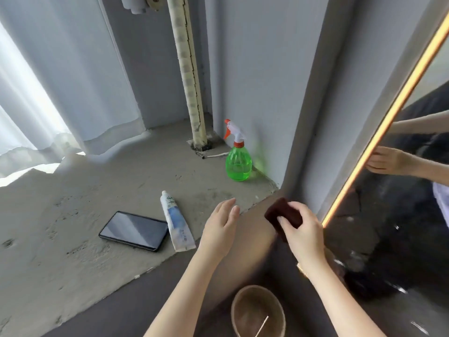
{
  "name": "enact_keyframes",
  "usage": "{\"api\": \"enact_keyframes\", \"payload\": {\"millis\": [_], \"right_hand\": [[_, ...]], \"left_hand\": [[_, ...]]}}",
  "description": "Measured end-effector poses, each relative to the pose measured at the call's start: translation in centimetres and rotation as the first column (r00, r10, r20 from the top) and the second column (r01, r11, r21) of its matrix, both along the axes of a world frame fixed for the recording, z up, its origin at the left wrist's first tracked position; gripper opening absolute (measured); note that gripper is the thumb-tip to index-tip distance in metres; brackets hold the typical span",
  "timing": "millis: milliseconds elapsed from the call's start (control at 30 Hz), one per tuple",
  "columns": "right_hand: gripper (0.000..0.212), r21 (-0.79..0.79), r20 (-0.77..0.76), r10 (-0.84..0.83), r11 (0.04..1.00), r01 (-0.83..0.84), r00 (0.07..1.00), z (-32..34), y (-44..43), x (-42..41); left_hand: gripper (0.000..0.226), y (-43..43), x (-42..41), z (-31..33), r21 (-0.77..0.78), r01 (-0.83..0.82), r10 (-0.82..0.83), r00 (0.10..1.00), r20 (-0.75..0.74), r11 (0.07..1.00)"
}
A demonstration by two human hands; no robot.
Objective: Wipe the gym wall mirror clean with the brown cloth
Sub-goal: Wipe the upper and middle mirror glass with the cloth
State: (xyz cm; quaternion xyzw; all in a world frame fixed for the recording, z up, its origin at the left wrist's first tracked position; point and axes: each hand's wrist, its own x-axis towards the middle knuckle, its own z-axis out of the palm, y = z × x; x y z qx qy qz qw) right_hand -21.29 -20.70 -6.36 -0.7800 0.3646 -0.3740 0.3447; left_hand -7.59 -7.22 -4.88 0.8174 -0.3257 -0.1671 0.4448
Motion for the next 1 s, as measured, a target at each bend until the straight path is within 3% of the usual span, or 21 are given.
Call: {"api": "enact_keyframes", "payload": {"millis": [267, 500, 767, 900, 1000], "right_hand": [[0.039, -0.329, 0.018, -0.187, 0.927, 0.182, 0.982, 1.8, -3.5, -8.1], [0.031, -0.669, 0.029, -0.297, 0.704, 0.24, 0.954, 3.3, -8.1, -13.7], [0.021, -0.863, 0.128, -0.441, 0.392, 0.319, 0.888, 4.9, -10.5, -19.0], [0.029, -0.931, 0.044, -0.552, 0.28, 0.235, 0.833, 4.9, -12.6, -19.3], [0.032, -0.957, -0.114, -0.568, 0.283, 0.063, 0.815, 3.3, -13.2, -20.5]], "left_hand": [[0.037, -6.1, -5.7, 1.2, -0.089, 0.192, -0.19, 0.981, 0.025, 0.977], [0.042, -12.0, -10.3, 3.0, -0.109, 0.341, -0.33, 0.937, 0.114, 0.934], [0.049, -16.2, -15.1, 3.3, -0.095, 0.49, -0.451, 0.85, 0.272, 0.867], [0.051, -18.2, -15.7, 3.6, -0.118, 0.517, -0.452, 0.821, 0.35, 0.848], [0.056, -19.5, -15.8, 3.5, -0.13, 0.529, -0.447, 0.805, 0.39, 0.839]]}}
